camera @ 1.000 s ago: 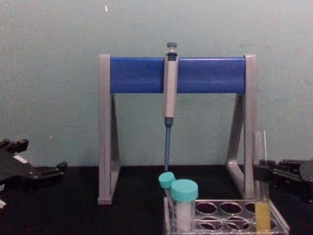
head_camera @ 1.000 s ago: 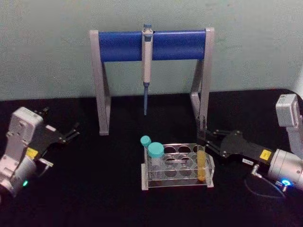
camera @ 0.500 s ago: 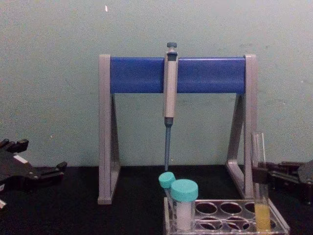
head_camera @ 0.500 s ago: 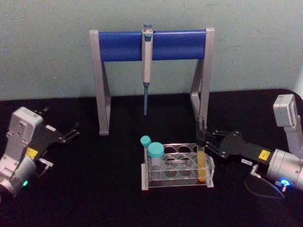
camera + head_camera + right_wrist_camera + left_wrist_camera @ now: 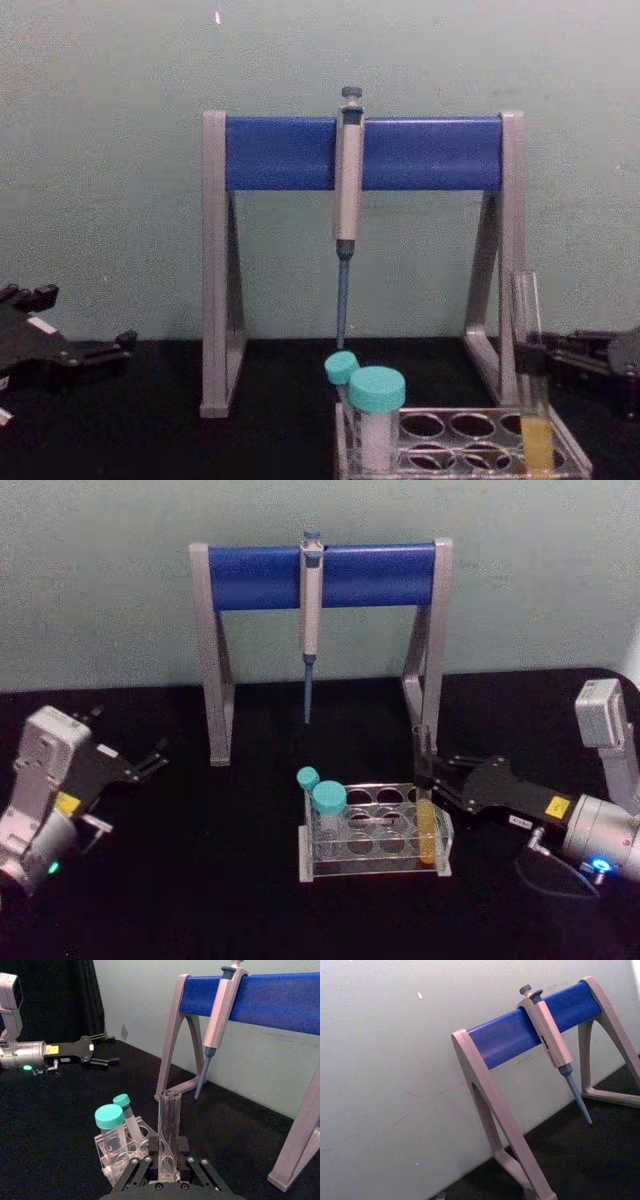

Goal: Pick up the test tube from the test tube rack, shake it, then place it back into the test tube rack.

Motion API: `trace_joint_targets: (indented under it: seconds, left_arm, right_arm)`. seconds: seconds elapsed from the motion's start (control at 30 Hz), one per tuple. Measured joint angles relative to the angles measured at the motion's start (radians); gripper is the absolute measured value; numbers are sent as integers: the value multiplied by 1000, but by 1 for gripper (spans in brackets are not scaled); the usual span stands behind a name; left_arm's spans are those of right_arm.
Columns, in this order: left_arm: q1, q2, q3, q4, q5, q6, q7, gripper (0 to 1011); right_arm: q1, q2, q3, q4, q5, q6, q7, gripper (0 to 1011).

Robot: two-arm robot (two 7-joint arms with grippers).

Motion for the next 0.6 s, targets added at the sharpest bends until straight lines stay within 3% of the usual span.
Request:
trace_joint_targets:
  seconds: [0.43,0.6]
  left_arm:
    - [0,0,0,0,0,0,0,1001]
    - [0,0,0,0,0,0,0,1001]
  right_arm:
    - [-1,1,1,-1,0,-1,1,229]
    - [-2,1,1,-1,0,-1,1,368]
